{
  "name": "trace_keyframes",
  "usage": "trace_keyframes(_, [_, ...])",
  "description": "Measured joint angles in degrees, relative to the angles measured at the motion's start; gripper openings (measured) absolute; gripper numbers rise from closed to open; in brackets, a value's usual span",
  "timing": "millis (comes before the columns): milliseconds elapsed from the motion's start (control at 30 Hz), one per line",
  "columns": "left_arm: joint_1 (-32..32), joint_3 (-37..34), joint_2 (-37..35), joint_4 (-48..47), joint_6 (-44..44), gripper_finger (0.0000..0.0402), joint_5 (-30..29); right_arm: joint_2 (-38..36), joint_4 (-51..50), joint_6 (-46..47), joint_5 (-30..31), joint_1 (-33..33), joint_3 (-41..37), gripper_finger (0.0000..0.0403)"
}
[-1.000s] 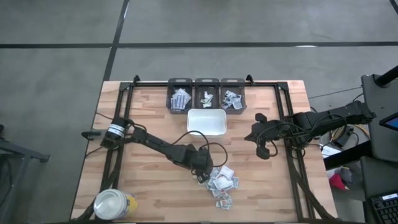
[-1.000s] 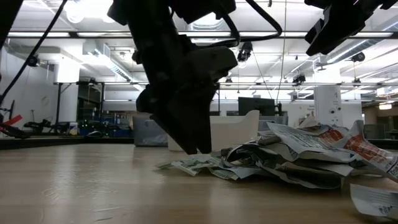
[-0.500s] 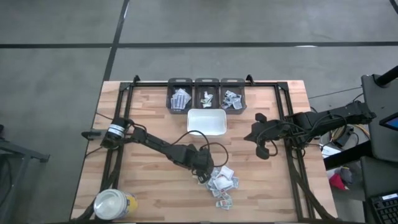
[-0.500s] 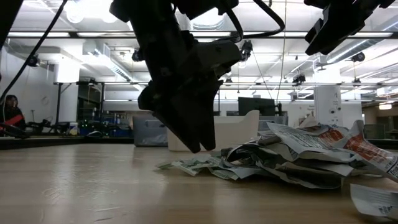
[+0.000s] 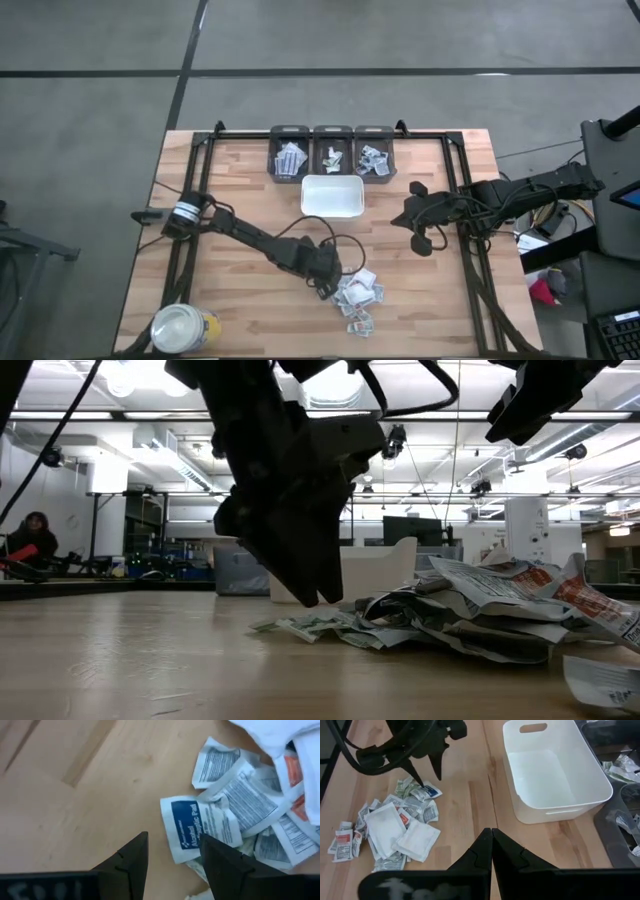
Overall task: Pick & Place First Aid Supplies
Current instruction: Put the white alcohol pad into the right black bin
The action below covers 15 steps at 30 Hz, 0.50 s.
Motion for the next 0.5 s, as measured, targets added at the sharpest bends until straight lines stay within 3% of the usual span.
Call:
trace_keyframes(233, [0.1,2.3,4.3,-2.0,-2.1,0.0169,-0.7,0.0,0.4,0.0,0.0,0.0,0.0,0.0008])
trace_keyframes(500, [0.1,5.8,6.9,-15.1,-11.7,0.0169,-0.4,0.0,0.3,2.1,0.0,0.0,0.0,0.0008])
